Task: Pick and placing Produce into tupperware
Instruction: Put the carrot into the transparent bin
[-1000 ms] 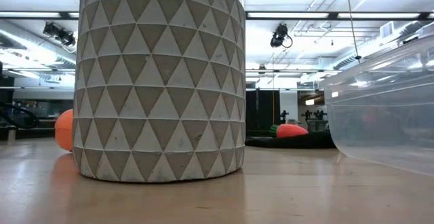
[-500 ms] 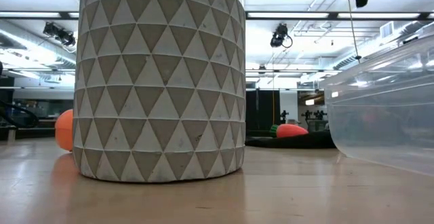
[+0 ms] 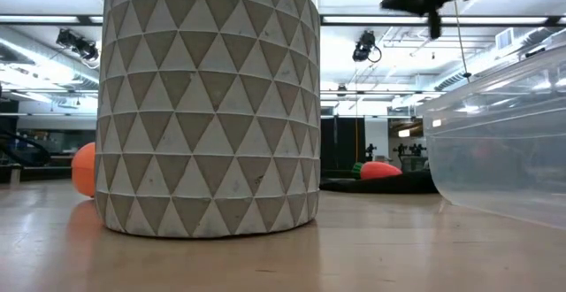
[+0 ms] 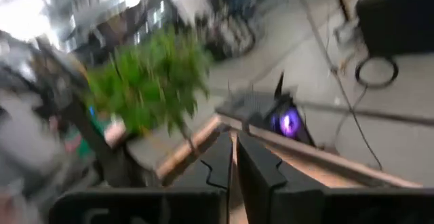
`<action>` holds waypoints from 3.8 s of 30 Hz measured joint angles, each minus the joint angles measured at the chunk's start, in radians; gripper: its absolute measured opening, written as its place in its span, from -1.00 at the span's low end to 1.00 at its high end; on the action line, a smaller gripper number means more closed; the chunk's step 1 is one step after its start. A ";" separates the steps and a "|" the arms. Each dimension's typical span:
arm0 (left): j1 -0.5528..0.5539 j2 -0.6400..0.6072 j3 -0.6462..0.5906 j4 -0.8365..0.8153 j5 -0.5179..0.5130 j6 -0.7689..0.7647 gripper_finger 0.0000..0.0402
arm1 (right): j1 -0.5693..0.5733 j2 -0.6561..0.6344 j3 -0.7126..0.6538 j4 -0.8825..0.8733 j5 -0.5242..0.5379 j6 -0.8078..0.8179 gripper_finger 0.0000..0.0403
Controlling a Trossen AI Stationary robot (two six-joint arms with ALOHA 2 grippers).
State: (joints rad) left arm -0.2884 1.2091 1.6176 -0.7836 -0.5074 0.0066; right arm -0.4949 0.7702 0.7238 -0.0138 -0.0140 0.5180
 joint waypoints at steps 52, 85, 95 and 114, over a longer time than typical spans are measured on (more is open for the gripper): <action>-0.064 0.002 -0.041 -0.403 -0.091 -0.363 -0.94 | 0.172 0.918 0.447 -0.870 0.080 -0.056 0.51; -0.064 0.002 -0.041 -0.390 -0.071 -0.370 -0.89 | 0.184 1.054 0.447 -0.795 0.043 -0.033 0.43; -0.064 0.002 -0.041 -0.387 -0.071 -0.369 -0.95 | 0.183 1.054 0.447 -0.796 0.043 -0.031 0.26; -0.064 0.002 -0.041 -0.387 -0.071 -0.363 -0.94 | 0.183 1.039 0.447 -0.790 0.043 -0.041 -0.07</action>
State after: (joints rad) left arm -0.3529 1.2106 1.5764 -1.1709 -0.5789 -0.3565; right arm -0.3115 1.8093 1.1709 -0.8036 0.0286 0.4768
